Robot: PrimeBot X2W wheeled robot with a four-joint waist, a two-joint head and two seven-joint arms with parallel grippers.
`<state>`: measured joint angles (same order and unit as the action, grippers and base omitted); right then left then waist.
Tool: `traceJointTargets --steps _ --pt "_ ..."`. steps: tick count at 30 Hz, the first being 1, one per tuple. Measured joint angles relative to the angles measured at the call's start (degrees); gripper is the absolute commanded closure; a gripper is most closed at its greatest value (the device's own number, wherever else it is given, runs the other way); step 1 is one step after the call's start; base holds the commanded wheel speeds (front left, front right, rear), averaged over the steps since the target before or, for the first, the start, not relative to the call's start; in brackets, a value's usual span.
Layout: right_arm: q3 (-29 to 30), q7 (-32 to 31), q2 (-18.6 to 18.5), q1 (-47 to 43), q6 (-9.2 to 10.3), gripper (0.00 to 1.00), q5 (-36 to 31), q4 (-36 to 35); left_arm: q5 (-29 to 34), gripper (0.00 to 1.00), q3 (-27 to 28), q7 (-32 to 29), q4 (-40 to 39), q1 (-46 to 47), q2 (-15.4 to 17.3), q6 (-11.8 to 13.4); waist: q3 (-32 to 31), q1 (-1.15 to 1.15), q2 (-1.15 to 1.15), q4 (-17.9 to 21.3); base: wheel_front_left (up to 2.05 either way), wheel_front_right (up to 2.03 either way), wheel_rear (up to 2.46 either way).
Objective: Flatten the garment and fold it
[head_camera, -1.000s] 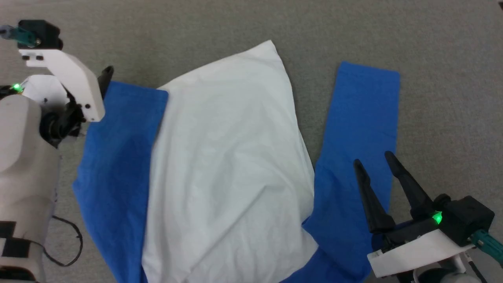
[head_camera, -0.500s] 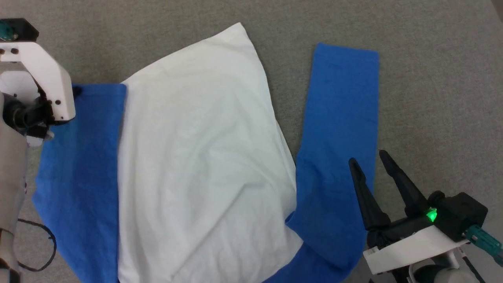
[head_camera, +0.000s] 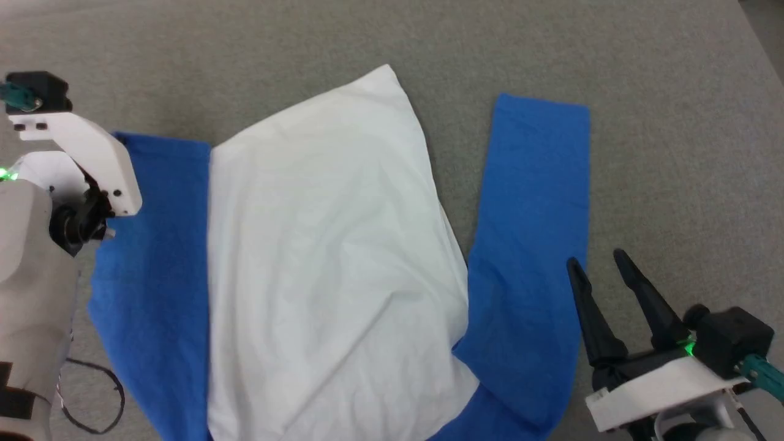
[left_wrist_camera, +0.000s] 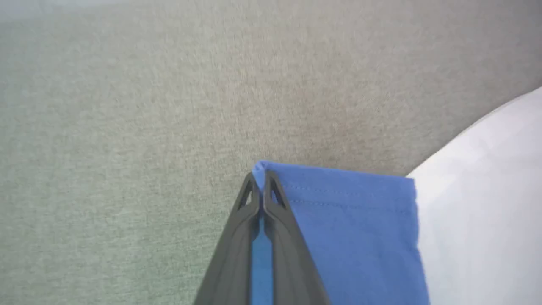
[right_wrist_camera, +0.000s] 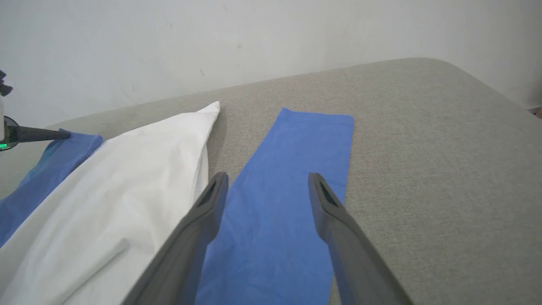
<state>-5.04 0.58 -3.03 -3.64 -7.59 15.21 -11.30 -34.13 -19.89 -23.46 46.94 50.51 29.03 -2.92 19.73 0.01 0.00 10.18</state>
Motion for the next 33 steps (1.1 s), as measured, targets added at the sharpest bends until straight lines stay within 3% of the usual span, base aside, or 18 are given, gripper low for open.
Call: traceJointTargets --steps 4,10,23,28,33 --pt "1.52 -0.65 0.00 -2.08 0.04 0.00 0.00 0.18 0.54 1.00 0.83 6.97 -3.45 -0.87 -0.41 2.10 -3.28 -0.01 0.00 -1.39 0.00 0.00 0.00" --pt "3.08 -2.04 0.00 -4.76 0.04 0.00 0.53 0.23 1.52 1.00 0.10 11.01 -12.98 -4.31 -2.18 3.07 -8.48 -0.02 0.00 -3.84 0.00 0.00 0.00" --pt "7.94 -4.08 -0.01 -7.93 0.04 0.00 0.86 -1.37 1.81 1.00 -11.57 9.21 -39.20 -20.74 -10.44 2.83 -17.66 -0.03 0.00 -7.92 0.00 0.00 0.00" --pt "8.90 -4.81 -0.01 -8.35 0.04 0.00 0.83 -2.93 1.80 1.00 -18.53 7.77 -40.61 -24.56 -15.39 0.97 -18.03 -0.02 0.00 -7.76 0.00 0.00 0.00" --pt "8.99 -5.61 -0.01 -8.31 0.04 0.00 0.93 -3.70 1.81 1.00 -24.77 8.58 -35.38 -27.09 -21.60 -0.49 -16.22 -0.02 0.00 -6.78 0.00 0.00 0.00"
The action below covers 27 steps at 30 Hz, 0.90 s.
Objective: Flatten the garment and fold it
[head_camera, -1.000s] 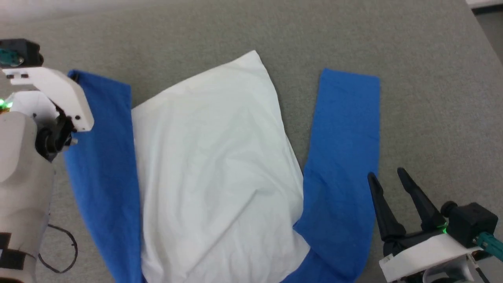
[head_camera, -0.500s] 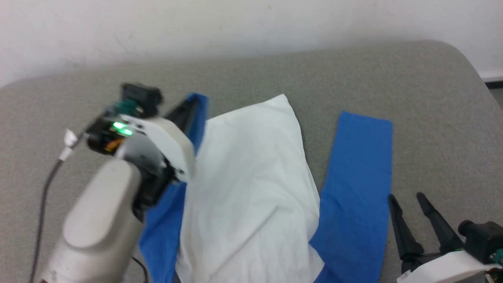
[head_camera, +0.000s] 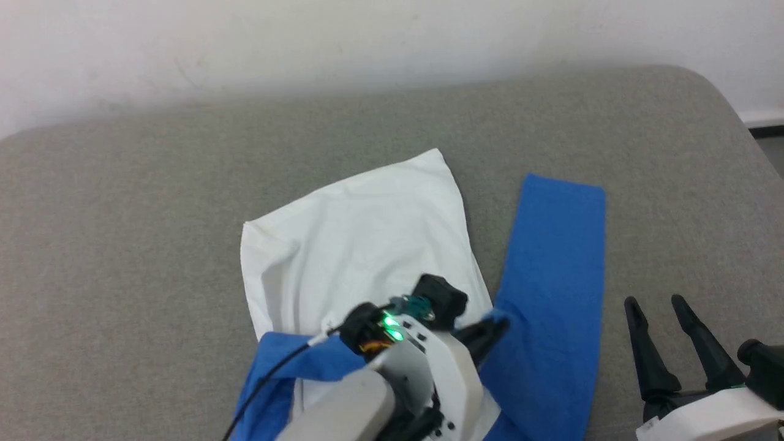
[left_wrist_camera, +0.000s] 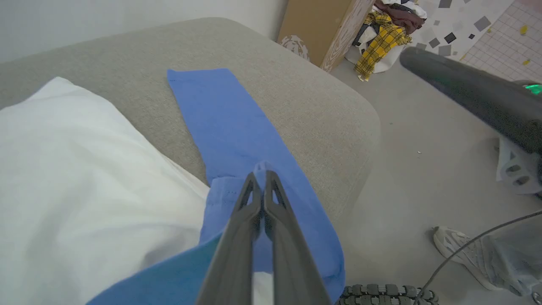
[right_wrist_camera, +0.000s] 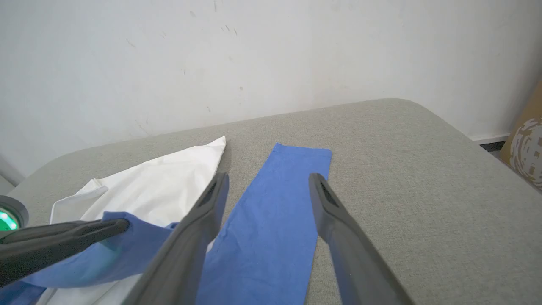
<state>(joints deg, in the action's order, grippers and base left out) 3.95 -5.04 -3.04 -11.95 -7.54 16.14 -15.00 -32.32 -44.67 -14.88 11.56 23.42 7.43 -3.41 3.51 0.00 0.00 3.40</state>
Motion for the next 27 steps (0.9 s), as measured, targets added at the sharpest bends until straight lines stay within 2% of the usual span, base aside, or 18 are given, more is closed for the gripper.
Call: traceJointTargets --steps 4,9,10,11,12,16,20,24,27 --pt "-0.16 -0.48 0.01 0.24 0.00 0.00 0.00 -0.10 0.16 1.00 -3.19 1.33 6.00 -0.02 -2.22 -0.89 2.07 0.01 0.00 1.28 0.00 0.00 0.00" --pt "-0.32 -0.49 0.01 0.86 0.00 0.00 0.07 0.05 0.11 1.00 -5.30 1.58 13.82 -1.33 -2.82 -1.13 4.09 0.01 0.00 2.90 0.00 0.00 0.00" --pt "-0.30 -0.49 0.01 0.85 0.00 0.00 0.09 0.13 -0.54 0.96 -5.48 1.92 14.70 -2.04 -2.93 -1.36 4.34 0.01 0.00 3.18 0.00 0.00 0.00" --pt "-0.29 -0.49 0.00 0.85 0.00 0.00 0.09 0.20 -0.82 0.53 -5.75 2.49 15.37 -2.55 -3.07 -1.54 4.55 0.01 0.00 3.39 0.00 0.00 0.00" --pt "-0.24 -0.49 0.01 0.85 0.00 0.00 0.09 0.31 -0.79 0.00 -6.17 3.36 15.85 -2.81 -3.22 -1.59 4.73 0.01 0.00 3.53 0.00 0.00 0.00" --pt "-0.24 -0.47 0.00 0.90 0.00 0.00 0.10 0.64 -0.78 0.00 -6.73 9.11 16.48 -2.98 -3.76 -2.09 4.35 0.01 0.00 3.36 0.00 0.00 0.00" --pt "-0.11 -0.43 0.00 0.95 0.00 0.00 -0.04 0.68 0.21 0.00 -5.99 17.38 14.51 -2.98 -3.88 -1.98 2.99 0.01 0.00 2.58 0.00 0.00 0.00" --pt "0.16 -0.33 0.01 0.94 0.00 0.00 -0.62 0.66 1.22 0.00 -3.35 25.37 11.24 -2.99 -3.90 0.20 1.12 0.00 0.00 1.75 0.00 0.00 0.00" --pt "0.48 -0.27 0.00 0.93 0.00 0.00 -1.19 0.63 1.58 0.00 0.13 28.35 8.32 -3.52 -3.23 2.92 -0.26 0.00 0.00 1.07 0.00 0.00 0.00"
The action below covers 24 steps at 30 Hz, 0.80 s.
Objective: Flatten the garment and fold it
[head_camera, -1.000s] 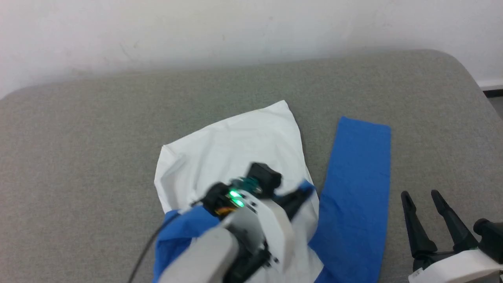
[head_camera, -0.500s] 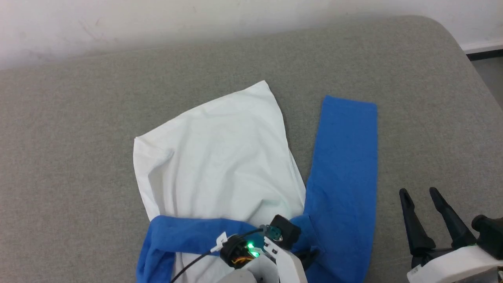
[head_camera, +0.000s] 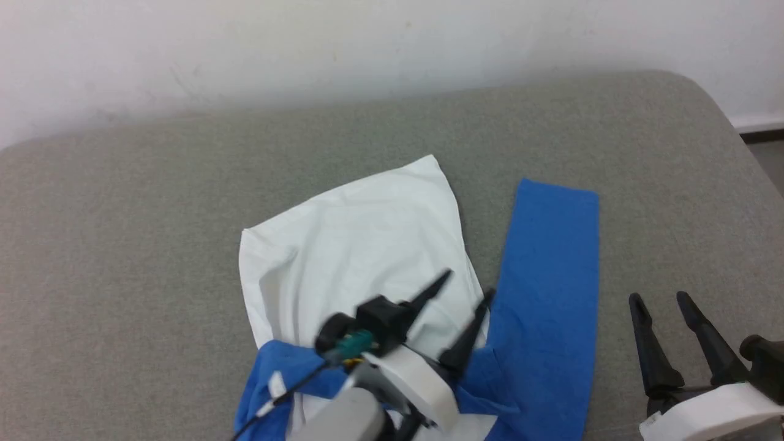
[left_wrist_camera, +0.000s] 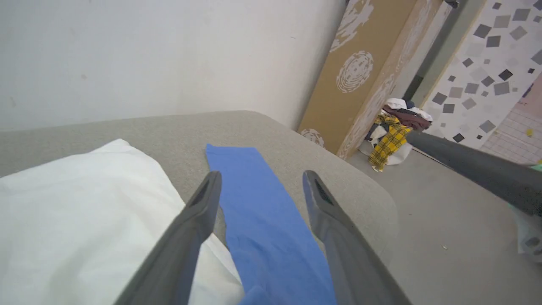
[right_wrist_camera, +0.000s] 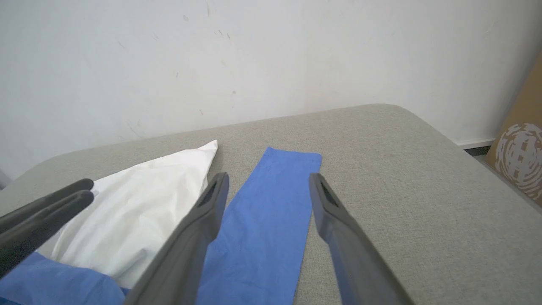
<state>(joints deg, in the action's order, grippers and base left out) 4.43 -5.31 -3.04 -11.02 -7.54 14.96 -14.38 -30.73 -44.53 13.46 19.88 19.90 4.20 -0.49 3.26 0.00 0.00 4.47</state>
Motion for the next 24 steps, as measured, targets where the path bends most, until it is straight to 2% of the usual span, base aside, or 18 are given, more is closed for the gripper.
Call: traceJointTargets --steps 4,9,16,20,24 --pt "0.73 0.23 0.01 -0.02 0.00 0.00 -0.47 -0.01 0.93 0.00 6.28 1.21 -4.28 -1.97 2.01 3.66 -1.56 0.00 0.00 -0.90 0.00 0.00 0.00" --pt "1.70 0.32 0.00 -0.06 0.00 0.00 -0.81 0.22 3.53 0.00 17.67 1.26 -11.38 -6.59 4.01 7.17 -2.56 0.00 0.00 -2.17 0.00 0.00 0.00" --pt "4.17 0.62 0.02 1.80 0.00 0.00 0.22 4.30 6.57 0.00 31.04 1.26 -15.53 -12.94 5.76 8.72 -2.26 -0.01 0.00 -3.61 0.00 0.00 0.00" --pt "6.75 0.65 0.03 6.75 0.00 0.00 1.22 10.53 8.50 0.00 36.53 1.26 -17.20 -15.19 6.17 9.16 -1.13 0.00 0.00 -4.30 0.00 0.00 0.00" --pt "9.31 -2.78 -0.65 13.53 0.00 0.00 2.61 19.46 9.99 0.00 39.89 1.26 -18.75 -17.43 5.89 9.10 0.25 0.00 0.00 -5.16 0.00 0.00 0.00"
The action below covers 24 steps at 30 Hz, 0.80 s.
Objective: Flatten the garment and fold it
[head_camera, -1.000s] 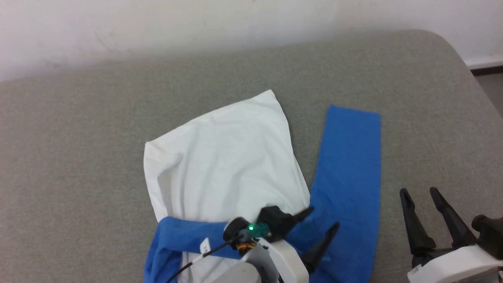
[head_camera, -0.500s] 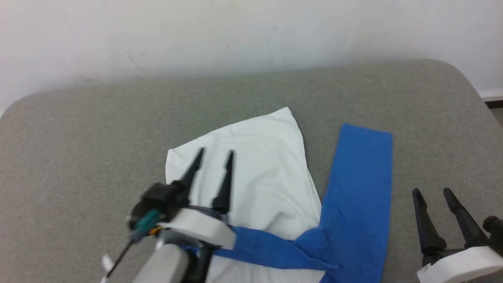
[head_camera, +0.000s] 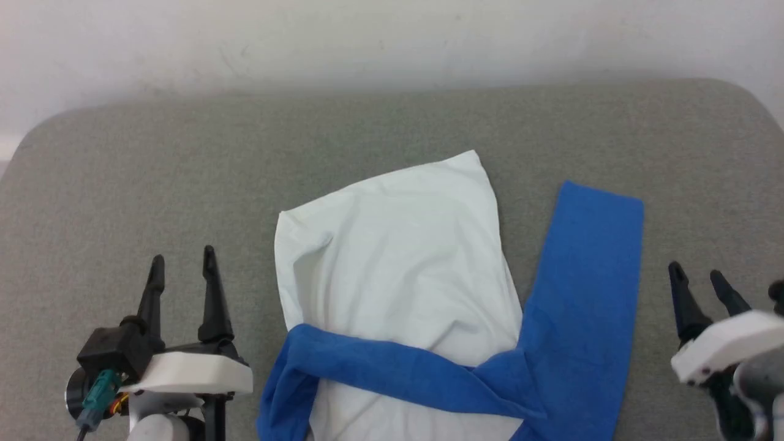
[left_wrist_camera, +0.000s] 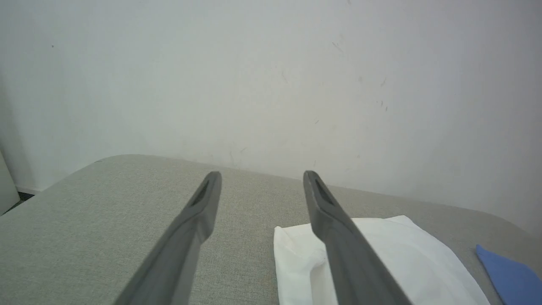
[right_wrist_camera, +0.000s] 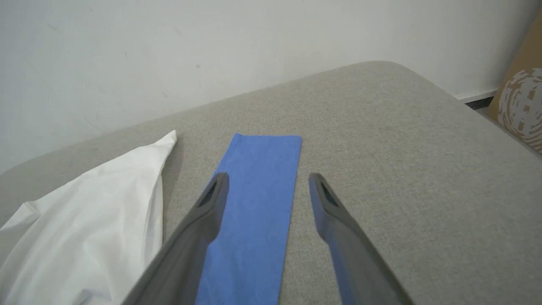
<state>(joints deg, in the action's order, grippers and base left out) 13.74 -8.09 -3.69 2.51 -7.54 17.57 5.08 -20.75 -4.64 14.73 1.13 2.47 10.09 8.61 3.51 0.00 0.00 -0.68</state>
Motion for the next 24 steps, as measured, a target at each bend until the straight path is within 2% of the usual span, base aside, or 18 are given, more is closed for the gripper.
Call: traceJointTargets --steps 10,17,24 --pt "4.97 -16.86 -8.49 22.01 0.01 0.00 5.70 23.80 2.67 0.00 2.43 0.00 -3.05 0.20 -3.05 -3.52 6.09 0.01 0.00 -3.00 0.00 0.00 0.00" --pt "5.32 -24.59 -12.50 34.45 0.00 0.00 4.33 32.89 3.71 0.00 2.82 0.00 -4.55 3.48 -5.25 -5.76 11.62 0.02 0.00 -5.68 0.00 0.00 0.00" --pt "7.53 -28.51 -14.58 40.78 0.00 0.00 -0.40 40.18 4.19 0.00 2.38 0.00 -4.76 5.36 -6.49 -7.64 16.62 0.02 0.00 -7.95 0.00 0.00 0.00"
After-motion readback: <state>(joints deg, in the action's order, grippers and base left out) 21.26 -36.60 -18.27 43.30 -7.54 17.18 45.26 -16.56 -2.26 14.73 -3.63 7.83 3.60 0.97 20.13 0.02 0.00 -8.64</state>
